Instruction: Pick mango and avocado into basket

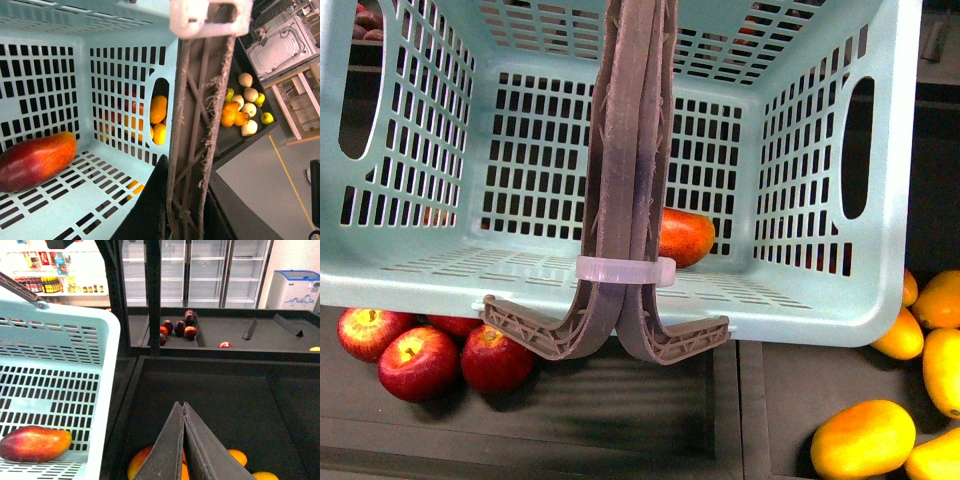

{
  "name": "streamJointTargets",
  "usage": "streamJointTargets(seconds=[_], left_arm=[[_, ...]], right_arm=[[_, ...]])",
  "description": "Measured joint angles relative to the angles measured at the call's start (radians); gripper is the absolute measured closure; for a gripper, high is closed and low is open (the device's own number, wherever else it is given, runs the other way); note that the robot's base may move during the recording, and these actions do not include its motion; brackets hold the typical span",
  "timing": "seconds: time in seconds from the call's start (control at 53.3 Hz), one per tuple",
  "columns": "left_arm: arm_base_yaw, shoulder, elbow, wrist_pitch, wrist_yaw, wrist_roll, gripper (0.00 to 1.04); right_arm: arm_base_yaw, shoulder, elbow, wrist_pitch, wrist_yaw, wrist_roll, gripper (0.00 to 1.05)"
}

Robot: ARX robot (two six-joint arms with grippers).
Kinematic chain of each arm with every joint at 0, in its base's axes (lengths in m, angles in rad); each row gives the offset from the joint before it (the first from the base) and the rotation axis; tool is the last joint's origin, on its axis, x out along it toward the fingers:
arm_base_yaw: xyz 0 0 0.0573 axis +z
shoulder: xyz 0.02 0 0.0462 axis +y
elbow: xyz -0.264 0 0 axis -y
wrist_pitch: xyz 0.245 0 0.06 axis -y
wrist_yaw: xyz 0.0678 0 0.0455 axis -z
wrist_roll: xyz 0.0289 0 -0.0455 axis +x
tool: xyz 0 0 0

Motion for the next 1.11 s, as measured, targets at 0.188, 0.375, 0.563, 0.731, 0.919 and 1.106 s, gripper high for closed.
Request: streamJointTargets(seconds=[0.188,0.375,0.563,0.731,0.919,1.106], left_arm=[[0.0,0.0,0.0,0.0,-0.001,0.0,0.92],[-0.001,0.001,0.0,0.0,0.001,-0.001,0.92],[0.0,0.001,0.0,0.0,0.001,-0.002,0.92],[0.0,0.001,0.0,0.0,0.0,-0.002,0.92],[0.0,0.001,0.0,0.0,0.0,-0.002,0.92],[-0.007,0.001,0.001,0.0,0.001,0.0,0.92]], right_arm=[[0.0,-0.176,0.001,-0.18,-0.005,-0.004,1.02],[0.0,-0.177,0.001,-0.183,-0.006,-0.004,1.02],[0.0,-0.177,0.001,-0.184,-0.006,-0.005,0.96],[0.0,-0.177,0.001,-0.184,-0.006,-0.005,0.66],[0.0,-0.177,0.001,-0.184,-0.006,-0.005,0.36],[0.001,-0.177,0.001,-0.186,-0.004,-0.005,0.07]])
